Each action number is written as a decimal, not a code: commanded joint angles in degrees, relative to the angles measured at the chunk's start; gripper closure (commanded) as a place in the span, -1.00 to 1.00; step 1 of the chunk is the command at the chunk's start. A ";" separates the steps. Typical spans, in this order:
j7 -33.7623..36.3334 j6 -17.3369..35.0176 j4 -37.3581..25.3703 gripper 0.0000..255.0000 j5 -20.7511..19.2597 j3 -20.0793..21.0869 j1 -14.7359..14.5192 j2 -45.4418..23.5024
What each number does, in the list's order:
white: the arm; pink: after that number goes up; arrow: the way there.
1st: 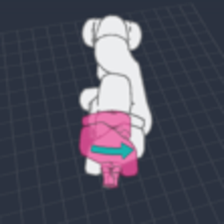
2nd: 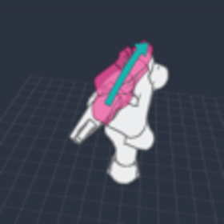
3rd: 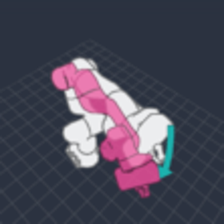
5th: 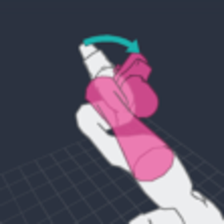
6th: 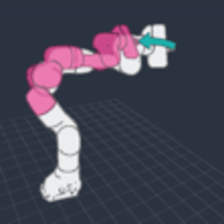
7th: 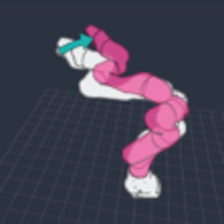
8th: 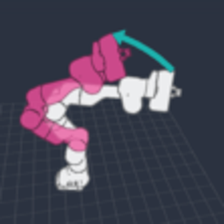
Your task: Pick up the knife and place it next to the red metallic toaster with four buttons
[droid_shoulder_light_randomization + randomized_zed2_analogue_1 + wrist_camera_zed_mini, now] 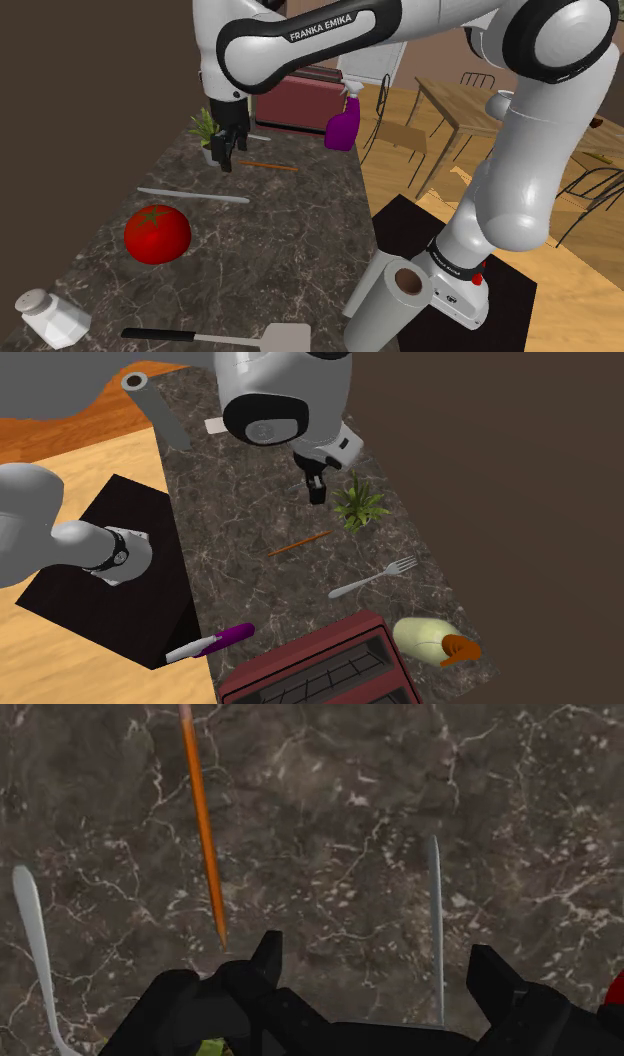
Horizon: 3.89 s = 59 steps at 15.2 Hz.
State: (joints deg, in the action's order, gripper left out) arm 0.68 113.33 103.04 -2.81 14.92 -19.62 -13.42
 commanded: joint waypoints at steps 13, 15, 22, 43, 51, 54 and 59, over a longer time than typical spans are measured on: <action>0.00 3.11 -9.80 -1.00 -5.63 1.65 -5.50 -14.02; 0.00 3.11 -9.79 -1.00 -5.63 1.65 -5.50 -14.01; 0.00 3.11 -9.79 1.00 -5.63 1.65 -5.50 -14.01; -0.71 -4.71 -14.75 1.00 -4.53 2.20 -5.37 -11.01; -1.05 -10.35 -19.37 1.00 -4.09 2.43 -5.50 -9.93; -1.14 -12.57 -21.41 1.00 -4.00 2.50 -5.61 -9.75; -1.27 -16.41 -25.27 1.00 -3.94 2.59 -5.86 -9.74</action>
State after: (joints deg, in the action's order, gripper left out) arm -0.57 97.78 78.78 -6.72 17.50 -25.39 -23.00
